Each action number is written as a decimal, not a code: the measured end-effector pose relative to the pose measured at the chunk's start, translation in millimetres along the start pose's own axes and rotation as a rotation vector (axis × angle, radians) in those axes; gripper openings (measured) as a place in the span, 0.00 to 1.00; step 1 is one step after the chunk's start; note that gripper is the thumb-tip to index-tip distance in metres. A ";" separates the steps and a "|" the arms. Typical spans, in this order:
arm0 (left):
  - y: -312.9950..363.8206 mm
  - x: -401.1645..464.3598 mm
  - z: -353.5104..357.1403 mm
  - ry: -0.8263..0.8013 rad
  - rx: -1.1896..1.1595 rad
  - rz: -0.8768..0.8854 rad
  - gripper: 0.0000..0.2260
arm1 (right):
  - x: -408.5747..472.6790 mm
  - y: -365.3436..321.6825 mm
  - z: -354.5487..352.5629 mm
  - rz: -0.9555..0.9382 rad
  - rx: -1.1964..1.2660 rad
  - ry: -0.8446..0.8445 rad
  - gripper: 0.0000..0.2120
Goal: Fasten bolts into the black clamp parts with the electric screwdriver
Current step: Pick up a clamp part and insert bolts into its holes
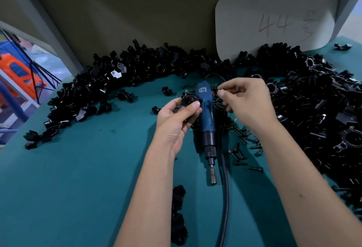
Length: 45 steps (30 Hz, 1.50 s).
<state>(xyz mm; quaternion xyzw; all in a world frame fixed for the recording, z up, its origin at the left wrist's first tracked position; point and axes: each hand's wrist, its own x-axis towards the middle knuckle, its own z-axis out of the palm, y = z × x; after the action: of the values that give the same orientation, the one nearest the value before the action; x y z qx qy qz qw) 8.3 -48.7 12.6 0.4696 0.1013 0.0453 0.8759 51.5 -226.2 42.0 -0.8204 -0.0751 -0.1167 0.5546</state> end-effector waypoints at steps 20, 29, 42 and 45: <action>1.5 -4.2 -6.2 -0.130 -0.175 -0.162 0.12 | -14.2 -7.3 28.9 -0.012 0.498 -0.185 0.04; -0.8 -5.8 -0.6 -0.164 -0.160 -0.145 0.13 | -15.4 -8.4 27.2 0.114 0.557 -0.219 0.09; 4.0 -7.3 -0.6 -0.173 -0.192 -0.146 0.15 | -18.9 -12.5 27.6 0.204 0.742 -0.303 0.09; 4.2 -7.3 -2.7 -0.171 -0.184 -0.142 0.13 | -18.6 -14.0 28.4 0.181 0.690 -0.270 0.06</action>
<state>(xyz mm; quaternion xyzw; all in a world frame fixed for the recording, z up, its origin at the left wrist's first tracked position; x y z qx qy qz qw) 0.7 -45.4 15.6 0.3810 0.0545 -0.0480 0.9217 33.1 -194.5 39.2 -0.5966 -0.1097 0.0740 0.7915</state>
